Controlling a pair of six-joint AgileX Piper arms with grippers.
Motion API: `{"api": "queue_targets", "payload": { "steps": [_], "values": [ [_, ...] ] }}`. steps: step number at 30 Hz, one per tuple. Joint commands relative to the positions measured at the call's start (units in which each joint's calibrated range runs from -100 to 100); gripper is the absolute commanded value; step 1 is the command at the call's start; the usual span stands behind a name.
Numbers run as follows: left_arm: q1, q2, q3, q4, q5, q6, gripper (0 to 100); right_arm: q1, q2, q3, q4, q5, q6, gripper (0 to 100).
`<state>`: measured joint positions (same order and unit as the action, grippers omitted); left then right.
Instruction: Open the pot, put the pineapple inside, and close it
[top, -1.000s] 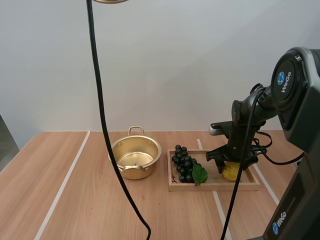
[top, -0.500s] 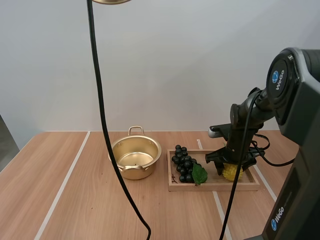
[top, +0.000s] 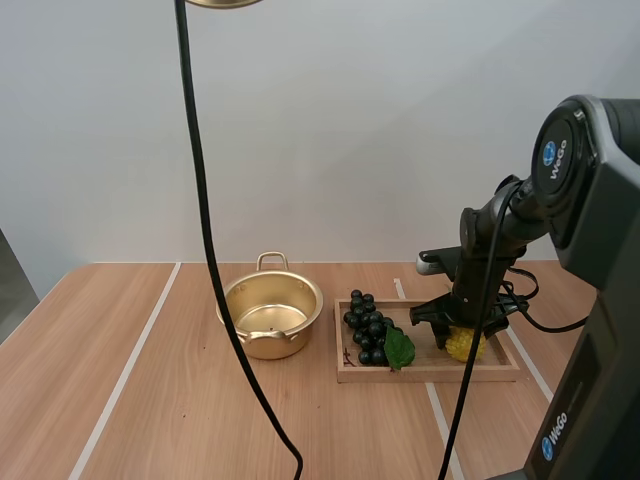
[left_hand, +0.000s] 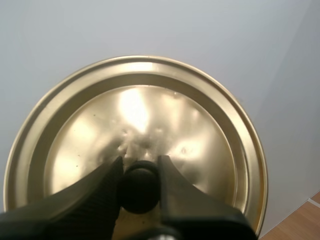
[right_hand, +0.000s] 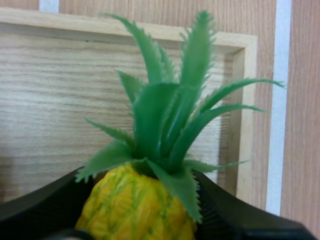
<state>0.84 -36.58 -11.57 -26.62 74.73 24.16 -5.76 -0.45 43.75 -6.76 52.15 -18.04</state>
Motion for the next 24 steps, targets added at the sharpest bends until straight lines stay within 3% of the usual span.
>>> {"api": "queue_targets", "payload": {
  "steps": [1,12,16,24],
  "values": [
    [0.09,-0.33,-0.38,-1.06,-1.13,0.19,0,-0.17,0.45,-1.66,-1.02,1.82,-0.05,0],
    [0.09,-1.96,-0.38,-0.82,-1.52,0.2,0,-0.17,-9.68,-23.7,-0.78,19.13,-1.72,0],
    [0.09,-2.99,-0.38,-0.82,-1.86,0.2,0,0.37,-12.23,-31.98,3.72,25.98,-6.32,0],
    [0.09,-3.6,-3.15,-0.82,-2.4,0.2,0,5.66,-12.99,-43.62,9.19,38.23,-8.45,0]
  ]
}}
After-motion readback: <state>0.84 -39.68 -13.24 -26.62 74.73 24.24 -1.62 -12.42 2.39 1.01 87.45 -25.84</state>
